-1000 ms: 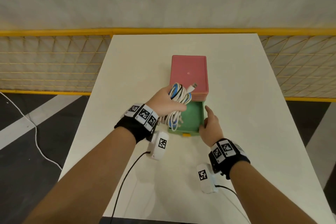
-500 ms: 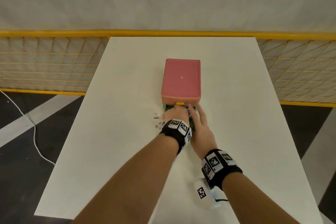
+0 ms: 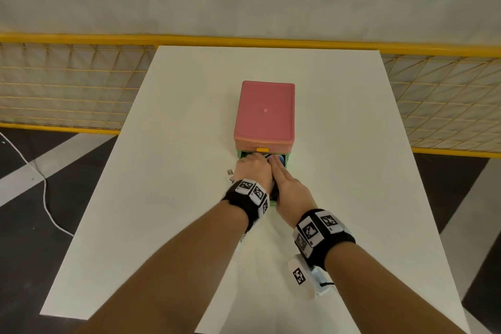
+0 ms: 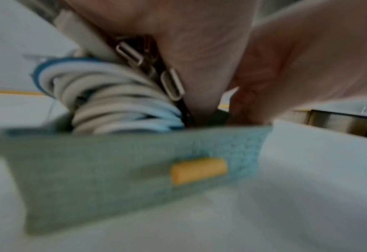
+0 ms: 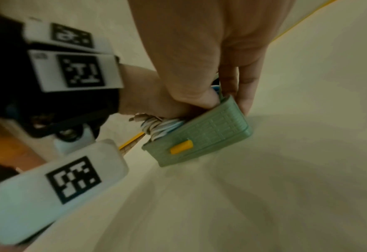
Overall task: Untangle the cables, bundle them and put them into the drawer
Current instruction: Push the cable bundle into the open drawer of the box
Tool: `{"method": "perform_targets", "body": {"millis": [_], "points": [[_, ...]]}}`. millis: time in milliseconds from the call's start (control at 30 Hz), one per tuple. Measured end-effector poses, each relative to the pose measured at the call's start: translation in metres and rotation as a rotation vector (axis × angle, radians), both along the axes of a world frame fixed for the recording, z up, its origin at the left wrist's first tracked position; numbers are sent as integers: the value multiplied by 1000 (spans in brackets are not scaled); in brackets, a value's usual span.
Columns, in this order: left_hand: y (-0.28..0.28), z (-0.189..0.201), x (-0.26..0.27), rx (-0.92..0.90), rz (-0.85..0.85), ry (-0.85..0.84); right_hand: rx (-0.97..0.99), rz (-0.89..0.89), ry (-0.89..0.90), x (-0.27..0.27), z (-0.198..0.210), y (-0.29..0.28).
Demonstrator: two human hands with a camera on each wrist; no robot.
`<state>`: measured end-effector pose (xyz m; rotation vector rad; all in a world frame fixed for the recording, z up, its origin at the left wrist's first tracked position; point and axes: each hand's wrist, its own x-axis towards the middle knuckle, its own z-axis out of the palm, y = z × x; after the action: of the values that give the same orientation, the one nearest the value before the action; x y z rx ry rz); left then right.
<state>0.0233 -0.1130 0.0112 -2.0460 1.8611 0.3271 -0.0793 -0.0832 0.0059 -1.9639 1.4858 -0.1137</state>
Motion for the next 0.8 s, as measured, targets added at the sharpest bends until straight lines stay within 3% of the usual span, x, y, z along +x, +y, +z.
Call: {"method": "perform_targets", "body": {"millis": [133,233,467,567,700,800], "points": [[-2,10,5,147,61,53,16,30,77,2,-2,-4],[-7,4,22,-22,-75,223,59,52,147,7,1,-13],[2,-18,2,-184,26,118,21,50,173,6,2,-9],[-2,-18,2,-157,61,151,-4,14,125,5,-2,-5],[2,-16,17,-90,-24,296,3,49,130,5,-4,-6],[5,-24,14,-169,3,243,-5,80,150,5,-3,-7]]}}
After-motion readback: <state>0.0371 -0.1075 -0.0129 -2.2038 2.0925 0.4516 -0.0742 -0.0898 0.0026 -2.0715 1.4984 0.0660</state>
